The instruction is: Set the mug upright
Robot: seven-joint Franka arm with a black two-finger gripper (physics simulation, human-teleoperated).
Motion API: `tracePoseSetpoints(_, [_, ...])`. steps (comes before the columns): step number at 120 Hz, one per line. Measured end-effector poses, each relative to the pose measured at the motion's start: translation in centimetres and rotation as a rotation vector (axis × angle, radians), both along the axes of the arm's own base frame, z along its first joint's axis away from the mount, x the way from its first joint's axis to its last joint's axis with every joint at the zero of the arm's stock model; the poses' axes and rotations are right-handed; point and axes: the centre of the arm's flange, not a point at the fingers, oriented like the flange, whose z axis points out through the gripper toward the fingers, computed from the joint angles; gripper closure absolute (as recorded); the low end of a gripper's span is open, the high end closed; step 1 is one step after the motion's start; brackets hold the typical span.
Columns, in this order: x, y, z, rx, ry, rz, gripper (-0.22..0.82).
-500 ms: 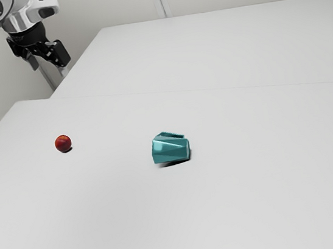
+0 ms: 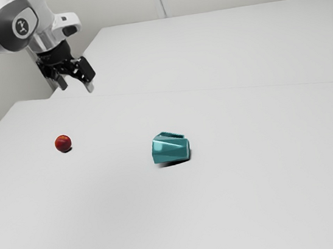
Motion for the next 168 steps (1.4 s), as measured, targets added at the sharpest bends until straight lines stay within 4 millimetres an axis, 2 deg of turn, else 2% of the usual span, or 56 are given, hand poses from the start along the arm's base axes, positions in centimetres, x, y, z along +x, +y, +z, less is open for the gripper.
tracePoseSetpoints(14, [0.7, 0.8, -3.7, -0.117, 0.057, 0.065, 0.00])
tracePoseSetpoints(46, [3.5, 4.8, -12.8, -0.401, 0.198, 0.268, 0.00])
tracePoseSetpoints(70, [5.1, 5.2, -19.8, -0.550, 0.307, 0.370, 0.00])
tracePoseSetpoints(93, [6.3, 5.1, -24.6, -0.670, 0.375, 0.449, 0.00])
tracePoseSetpoints(115, [7.7, 5.9, -27.0, -0.731, 0.388, 0.502, 0.00])
tracePoseSetpoints(133, [8.5, 5.7, -28.8, -0.773, 0.397, 0.533, 0.00])
tracePoseSetpoints(152, [8.7, 4.6, -29.7, -0.824, 0.409, 0.552, 0.00])
tracePoseSetpoints(168, [8.8, 2.9, -30.2, -0.854, 0.424, 0.549, 0.00])
